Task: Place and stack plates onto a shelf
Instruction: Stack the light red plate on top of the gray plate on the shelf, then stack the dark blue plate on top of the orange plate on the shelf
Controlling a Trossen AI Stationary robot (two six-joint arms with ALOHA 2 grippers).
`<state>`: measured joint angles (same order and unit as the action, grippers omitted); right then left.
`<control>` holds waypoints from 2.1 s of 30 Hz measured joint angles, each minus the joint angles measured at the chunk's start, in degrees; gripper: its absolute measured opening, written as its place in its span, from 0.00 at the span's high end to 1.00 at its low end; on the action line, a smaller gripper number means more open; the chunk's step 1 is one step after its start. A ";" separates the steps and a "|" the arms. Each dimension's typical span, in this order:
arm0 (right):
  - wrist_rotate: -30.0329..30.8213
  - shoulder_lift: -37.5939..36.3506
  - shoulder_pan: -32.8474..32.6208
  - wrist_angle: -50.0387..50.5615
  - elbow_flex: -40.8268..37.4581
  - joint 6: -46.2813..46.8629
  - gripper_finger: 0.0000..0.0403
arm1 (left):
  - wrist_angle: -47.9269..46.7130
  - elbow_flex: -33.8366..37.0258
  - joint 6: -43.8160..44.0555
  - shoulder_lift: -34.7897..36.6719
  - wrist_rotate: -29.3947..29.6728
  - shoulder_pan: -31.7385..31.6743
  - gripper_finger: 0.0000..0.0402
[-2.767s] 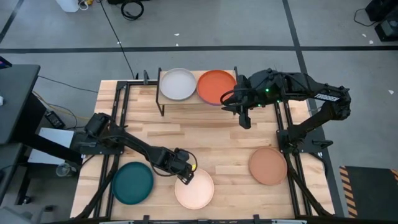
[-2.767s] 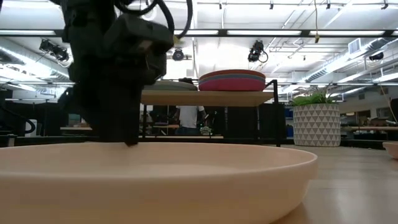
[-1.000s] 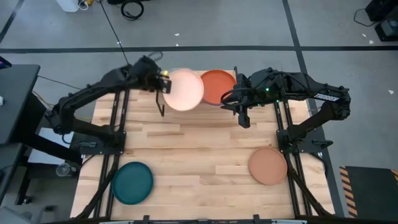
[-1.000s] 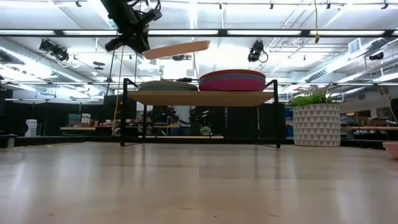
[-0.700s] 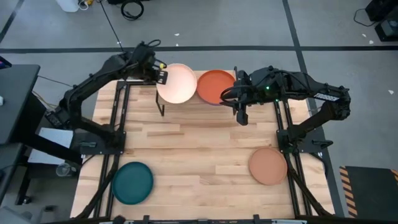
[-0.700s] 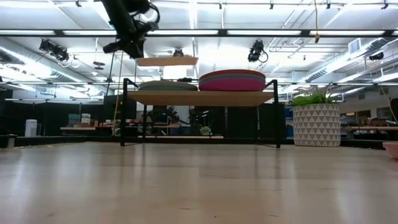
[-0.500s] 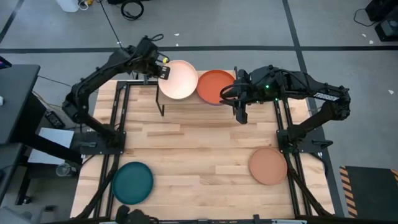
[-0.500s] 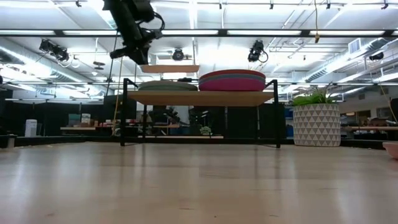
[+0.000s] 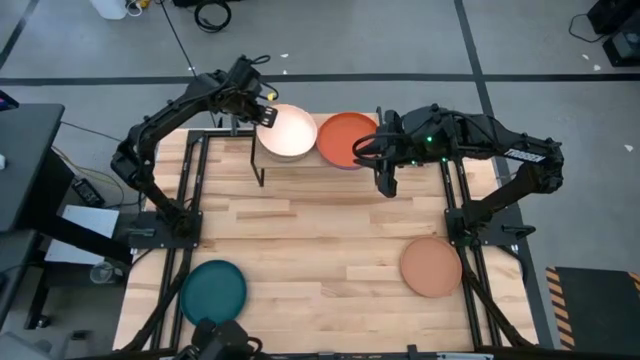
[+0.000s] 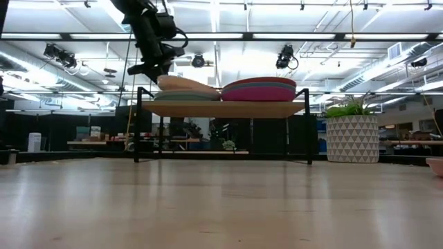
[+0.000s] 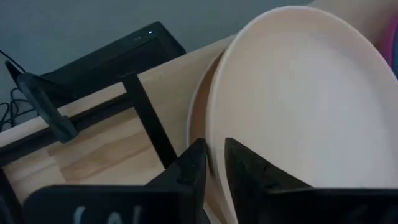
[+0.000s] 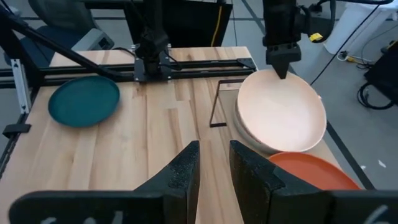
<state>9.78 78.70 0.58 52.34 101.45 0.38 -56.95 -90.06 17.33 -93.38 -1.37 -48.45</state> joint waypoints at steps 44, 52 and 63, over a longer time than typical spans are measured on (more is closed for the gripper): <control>-5.11 0.01 0.71 -5.69 -8.95 -1.18 0.77 | -15.31 9.00 -9.89 5.37 -8.32 53.35 0.77; -5.38 0.00 0.68 -6.46 -9.11 -0.39 0.77 | -3.68 20.99 -5.59 6.20 -18.00 58.27 0.77; -5.38 0.00 0.78 -6.90 -9.11 -0.62 0.77 | 2.56 35.37 -2.70 6.16 -19.43 66.49 0.77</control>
<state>4.40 78.70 1.36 45.44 92.33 -0.24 -54.39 -54.69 14.63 -87.22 -20.80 18.05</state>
